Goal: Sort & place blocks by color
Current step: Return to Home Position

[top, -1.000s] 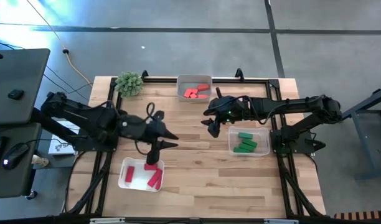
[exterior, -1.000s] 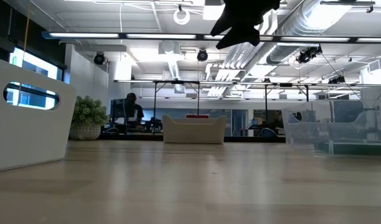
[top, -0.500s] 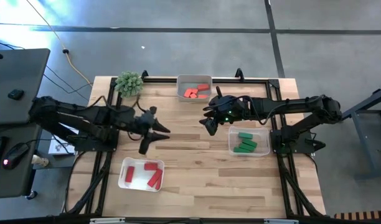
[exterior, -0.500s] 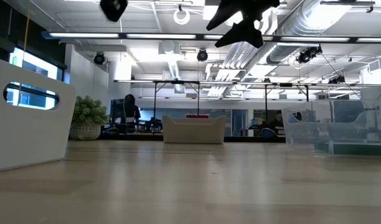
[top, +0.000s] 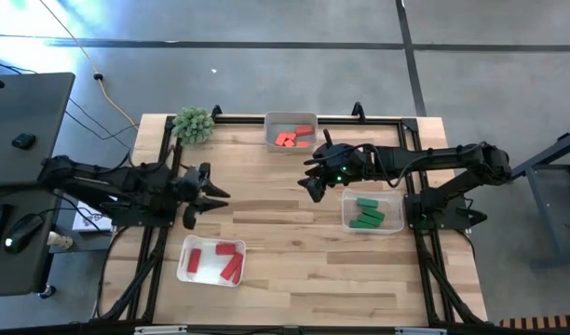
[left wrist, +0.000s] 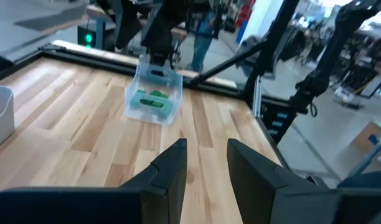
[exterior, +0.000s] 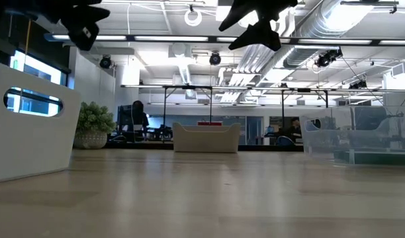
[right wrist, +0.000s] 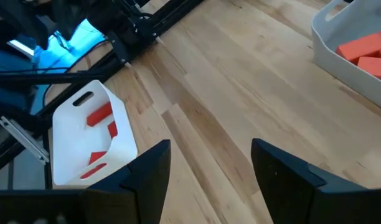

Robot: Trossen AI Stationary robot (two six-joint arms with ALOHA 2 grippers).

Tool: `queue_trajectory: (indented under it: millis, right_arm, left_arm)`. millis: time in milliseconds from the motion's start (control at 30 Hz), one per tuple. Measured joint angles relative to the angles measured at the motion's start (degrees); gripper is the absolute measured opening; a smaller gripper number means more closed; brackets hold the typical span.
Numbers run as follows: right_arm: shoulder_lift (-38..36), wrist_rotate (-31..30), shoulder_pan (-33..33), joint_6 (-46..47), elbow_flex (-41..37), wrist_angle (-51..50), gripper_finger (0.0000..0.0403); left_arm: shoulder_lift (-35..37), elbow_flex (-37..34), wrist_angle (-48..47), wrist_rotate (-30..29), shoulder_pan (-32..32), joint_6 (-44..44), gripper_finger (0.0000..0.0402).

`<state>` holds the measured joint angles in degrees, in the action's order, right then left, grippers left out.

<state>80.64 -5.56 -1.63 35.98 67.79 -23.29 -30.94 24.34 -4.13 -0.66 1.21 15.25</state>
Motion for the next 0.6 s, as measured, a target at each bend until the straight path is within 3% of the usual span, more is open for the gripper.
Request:
queue_trajectory:
  millis: [300,600]
  right_arm:
    - [0.0,-0.04,-0.26,2.67,0.0,0.67,0.0211]
    - [0.0,0.2,-0.26,1.6,0.0,0.9,0.0211]
  left_arm:
    - [11.67,-9.78,1.5,-2.58,0.02,0.21,0.0103]
    - [18.38,-16.61,2.54,-5.15,0.02,1.2,0.0103]
